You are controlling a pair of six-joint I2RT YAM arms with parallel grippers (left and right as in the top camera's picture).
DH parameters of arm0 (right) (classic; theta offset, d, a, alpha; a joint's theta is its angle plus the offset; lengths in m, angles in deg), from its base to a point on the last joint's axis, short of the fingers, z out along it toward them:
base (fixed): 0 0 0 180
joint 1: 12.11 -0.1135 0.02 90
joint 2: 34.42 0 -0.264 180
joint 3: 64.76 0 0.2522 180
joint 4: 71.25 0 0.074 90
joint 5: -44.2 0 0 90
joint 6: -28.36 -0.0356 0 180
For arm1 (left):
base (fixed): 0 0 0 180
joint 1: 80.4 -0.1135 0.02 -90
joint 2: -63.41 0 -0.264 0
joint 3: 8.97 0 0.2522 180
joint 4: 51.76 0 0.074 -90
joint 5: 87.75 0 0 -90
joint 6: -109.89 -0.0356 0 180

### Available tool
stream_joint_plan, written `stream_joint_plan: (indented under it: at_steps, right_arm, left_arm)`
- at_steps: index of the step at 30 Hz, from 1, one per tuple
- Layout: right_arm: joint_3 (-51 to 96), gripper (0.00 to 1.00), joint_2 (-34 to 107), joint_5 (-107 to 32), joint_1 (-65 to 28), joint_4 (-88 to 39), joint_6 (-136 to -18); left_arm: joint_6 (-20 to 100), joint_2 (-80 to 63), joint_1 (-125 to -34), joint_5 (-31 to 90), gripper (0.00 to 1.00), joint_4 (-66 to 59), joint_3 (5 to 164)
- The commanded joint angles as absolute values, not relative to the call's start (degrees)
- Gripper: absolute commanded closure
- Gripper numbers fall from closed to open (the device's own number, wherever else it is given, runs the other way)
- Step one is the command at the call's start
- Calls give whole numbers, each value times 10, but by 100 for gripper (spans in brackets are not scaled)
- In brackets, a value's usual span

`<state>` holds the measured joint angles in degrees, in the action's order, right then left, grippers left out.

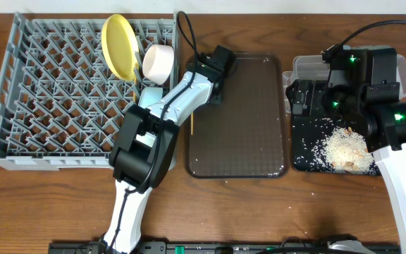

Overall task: Sort waste into correct bins and load items into the dishwasher
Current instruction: 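Grasp the second chopstick on the brown tray with the left gripper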

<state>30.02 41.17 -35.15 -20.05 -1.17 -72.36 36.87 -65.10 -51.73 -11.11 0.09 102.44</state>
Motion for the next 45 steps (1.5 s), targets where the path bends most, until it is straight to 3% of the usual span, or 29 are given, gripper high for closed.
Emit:
stream_joint_plan:
  at_steps: [1, 8, 24, 34, 39, 45]
  right_arm:
    - [305, 1, 413, -350, -190, -11, -729]
    - [305, 1, 413, -350, -190, -11, -730]
    - [305, 1, 413, -350, -190, -11, -730]
    - [305, 1, 413, -350, -190, -11, -730]
    - [305, 1, 413, -350, -190, -11, -729]
    - [305, 1, 413, -350, -190, -11, -729]
  left_arm:
    - [378, -657, -519, -136, 47, 0, 1030]
    - [378, -666, -528, -132, 47, 0, 1023]
    - [421, -692, -536, 45, 48, 30, 1023]
    - [432, -692, -535, 72, 48, 48, 1023]
    - [435, -692, -533, 72, 60, 53, 1023]
    - [444, -692, -531, 72, 89, 54, 1023]
